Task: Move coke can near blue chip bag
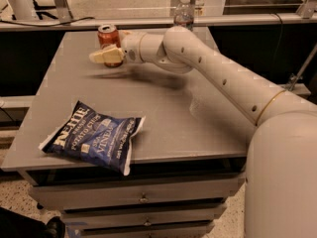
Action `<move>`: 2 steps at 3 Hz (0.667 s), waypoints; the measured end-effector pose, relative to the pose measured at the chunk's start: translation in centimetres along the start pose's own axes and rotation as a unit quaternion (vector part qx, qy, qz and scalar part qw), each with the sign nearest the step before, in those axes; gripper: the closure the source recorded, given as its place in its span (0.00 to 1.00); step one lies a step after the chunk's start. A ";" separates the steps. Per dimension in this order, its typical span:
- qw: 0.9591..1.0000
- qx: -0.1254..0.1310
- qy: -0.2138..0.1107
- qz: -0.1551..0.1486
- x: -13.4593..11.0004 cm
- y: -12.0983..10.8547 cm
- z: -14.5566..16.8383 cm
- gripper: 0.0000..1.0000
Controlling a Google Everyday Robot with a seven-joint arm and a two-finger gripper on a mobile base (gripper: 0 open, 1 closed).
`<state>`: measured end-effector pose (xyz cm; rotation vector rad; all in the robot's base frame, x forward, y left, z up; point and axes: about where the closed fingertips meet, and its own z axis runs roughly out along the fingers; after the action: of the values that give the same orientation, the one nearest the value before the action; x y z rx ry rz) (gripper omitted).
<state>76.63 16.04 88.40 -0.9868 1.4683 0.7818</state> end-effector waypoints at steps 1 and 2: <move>1.000 0.004 -0.012 0.007 0.3 -0.3 0.6 0.41; 1.000 0.008 -0.025 0.013 0.1 -0.2 0.4 0.64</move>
Offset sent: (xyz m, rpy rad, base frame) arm 0.0026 -0.0070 0.0020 0.0911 -0.0048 -0.0340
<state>76.98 16.27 88.24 -0.9330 1.4447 0.8064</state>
